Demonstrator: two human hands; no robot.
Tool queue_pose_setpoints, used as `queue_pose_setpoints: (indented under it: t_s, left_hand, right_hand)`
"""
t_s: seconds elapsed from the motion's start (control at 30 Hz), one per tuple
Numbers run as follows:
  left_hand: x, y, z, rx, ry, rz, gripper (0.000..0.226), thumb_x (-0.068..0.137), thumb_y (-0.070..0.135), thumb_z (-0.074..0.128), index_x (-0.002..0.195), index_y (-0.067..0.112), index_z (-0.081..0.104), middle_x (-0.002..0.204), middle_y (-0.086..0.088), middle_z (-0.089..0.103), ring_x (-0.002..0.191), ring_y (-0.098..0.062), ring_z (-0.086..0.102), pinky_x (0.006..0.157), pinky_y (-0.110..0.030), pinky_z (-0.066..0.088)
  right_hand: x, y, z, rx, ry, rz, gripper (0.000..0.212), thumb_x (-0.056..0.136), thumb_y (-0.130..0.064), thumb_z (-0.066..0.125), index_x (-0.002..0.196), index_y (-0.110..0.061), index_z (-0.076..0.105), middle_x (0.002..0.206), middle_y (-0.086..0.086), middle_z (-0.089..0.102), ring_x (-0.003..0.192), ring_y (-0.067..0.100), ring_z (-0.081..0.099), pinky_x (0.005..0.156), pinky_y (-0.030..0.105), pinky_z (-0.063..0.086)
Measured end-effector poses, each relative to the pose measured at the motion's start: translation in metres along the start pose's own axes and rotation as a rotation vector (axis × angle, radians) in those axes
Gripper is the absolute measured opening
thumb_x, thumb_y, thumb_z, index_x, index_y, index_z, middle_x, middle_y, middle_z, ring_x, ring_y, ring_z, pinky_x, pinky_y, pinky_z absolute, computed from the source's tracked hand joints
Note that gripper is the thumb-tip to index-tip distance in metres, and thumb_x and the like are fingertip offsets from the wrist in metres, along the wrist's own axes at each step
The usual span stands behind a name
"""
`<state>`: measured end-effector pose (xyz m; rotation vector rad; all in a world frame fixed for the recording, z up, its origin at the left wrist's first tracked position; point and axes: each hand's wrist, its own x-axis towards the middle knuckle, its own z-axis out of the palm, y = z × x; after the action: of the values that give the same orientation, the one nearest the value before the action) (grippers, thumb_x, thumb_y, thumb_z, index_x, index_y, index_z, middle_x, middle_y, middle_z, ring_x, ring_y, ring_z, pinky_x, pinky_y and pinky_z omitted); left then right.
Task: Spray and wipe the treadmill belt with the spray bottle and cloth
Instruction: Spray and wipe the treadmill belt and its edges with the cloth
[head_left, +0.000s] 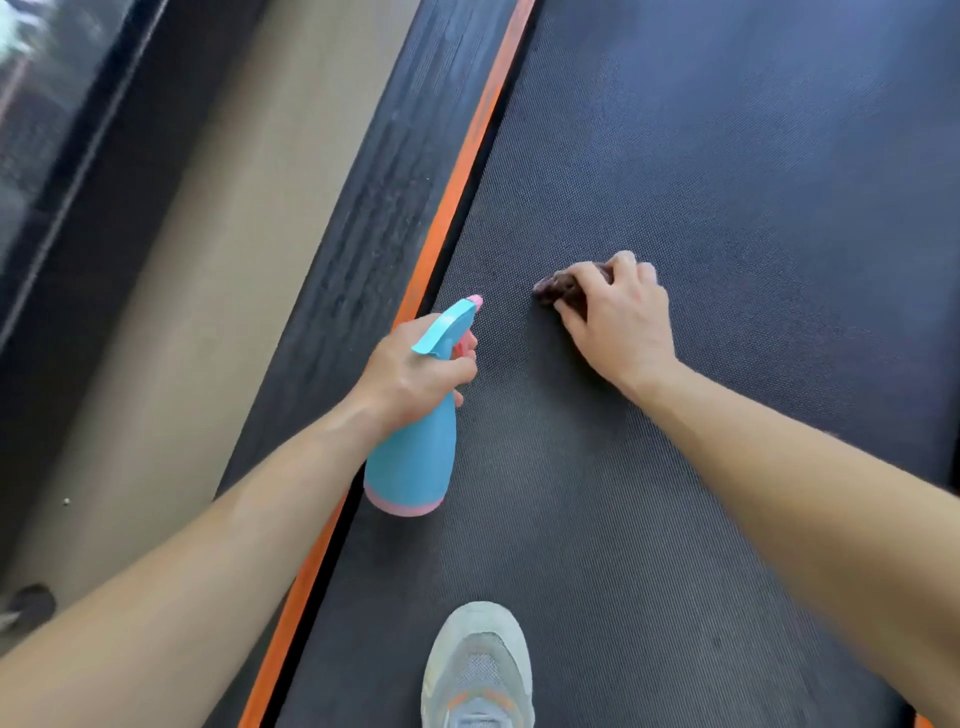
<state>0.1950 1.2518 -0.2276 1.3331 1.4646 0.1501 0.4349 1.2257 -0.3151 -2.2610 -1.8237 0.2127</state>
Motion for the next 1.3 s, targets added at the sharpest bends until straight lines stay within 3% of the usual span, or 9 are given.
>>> queue_pose_setpoints:
  t_s: [0.27,0.43,0.6,0.7,0.77,0.93,1.0,1.13,1.3]
  left_hand:
    - [-0.013,-0.006,-0.011,-0.118,0.137,0.03,0.029,0.072,0.026,0.065,0.087,0.051,0.065,0.096,0.007,0.07,0.073,-0.012,0.071,0.081,-0.053,0.066]
    - [-0.01,0.002,-0.014,-0.05,0.176,0.045,0.027,0.073,0.029,0.063,0.094,0.046,0.062,0.095,0.007,0.072,0.065,-0.018,0.074,0.087,-0.046,0.063]
    - [-0.008,-0.004,-0.006,0.056,0.152,0.04,0.032,0.077,0.034,0.071,0.109,0.03,0.066,0.106,0.006,0.071,0.084,-0.019,0.073,0.085,-0.043,0.056]
    - [-0.011,-0.008,-0.012,0.056,0.074,0.067,0.044,0.072,0.04,0.067,0.114,0.05,0.06,0.114,0.003,0.07,0.086,-0.014,0.062,0.085,-0.036,0.049]
    - [-0.015,-0.011,-0.017,0.064,0.034,0.077,0.051,0.072,0.038,0.068,0.114,0.063,0.054,0.118,0.013,0.069,0.09,-0.011,0.063,0.092,-0.037,0.048]
    - [-0.021,-0.007,-0.022,0.05,0.07,0.048,0.067,0.067,0.023,0.067,0.132,0.037,0.063,0.121,0.014,0.071,0.101,-0.016,0.065,0.091,-0.036,0.048]
    - [-0.028,0.001,-0.025,0.05,0.053,0.044,0.073,0.067,0.021,0.065,0.138,0.035,0.061,0.12,0.011,0.072,0.105,-0.014,0.066,0.088,-0.034,0.049]
    - [-0.057,0.011,-0.032,0.041,-0.024,0.042,0.069,0.069,0.019,0.059,0.132,0.048,0.058,0.121,0.006,0.07,0.085,-0.02,0.074,0.082,-0.032,0.054]
    - [-0.072,-0.004,-0.032,-0.056,-0.026,0.001,0.069,0.083,0.006,0.062,0.143,0.039,0.057,0.127,-0.005,0.068,0.071,-0.019,0.071,0.07,-0.015,0.053]
  right_hand:
    - [-0.042,-0.048,0.01,0.04,-0.079,-0.281,0.038,0.088,-0.046,0.067,0.117,-0.022,0.063,0.105,0.013,0.051,0.089,0.035,0.051,0.067,0.046,0.051]
    - [-0.039,-0.04,0.01,0.049,-0.043,-0.242,0.04,0.091,-0.049,0.062,0.123,-0.025,0.062,0.105,0.011,0.051,0.089,0.033,0.049,0.068,0.045,0.051]
    - [-0.046,-0.043,0.019,0.049,0.009,-0.193,0.038,0.091,-0.047,0.064,0.122,-0.024,0.062,0.104,0.011,0.051,0.086,0.032,0.048,0.066,0.043,0.049]
    - [-0.046,-0.041,0.022,0.064,0.023,-0.202,0.037,0.091,-0.047,0.064,0.121,-0.024,0.062,0.104,0.01,0.051,0.085,0.031,0.048,0.067,0.042,0.049]
    - [-0.046,-0.04,0.023,0.071,0.033,-0.207,0.037,0.091,-0.047,0.064,0.121,-0.025,0.061,0.105,0.01,0.051,0.085,0.031,0.047,0.068,0.042,0.048]
    - [-0.044,-0.038,0.025,0.035,0.023,-0.243,0.035,0.092,-0.045,0.065,0.12,-0.024,0.062,0.103,0.012,0.051,0.083,0.03,0.046,0.065,0.042,0.048]
    - [-0.042,-0.038,0.025,0.018,0.024,-0.232,0.035,0.092,-0.044,0.065,0.12,-0.023,0.062,0.103,0.013,0.051,0.084,0.031,0.048,0.065,0.042,0.047]
    - [-0.047,-0.05,0.016,-0.033,-0.039,-0.137,0.034,0.094,-0.044,0.064,0.12,-0.024,0.06,0.107,0.016,0.051,0.089,0.036,0.05,0.068,0.044,0.044]
    - [-0.045,-0.06,0.009,0.006,-0.138,-0.063,0.034,0.096,-0.046,0.06,0.121,-0.024,0.054,0.112,0.016,0.048,0.096,0.037,0.048,0.074,0.048,0.044]
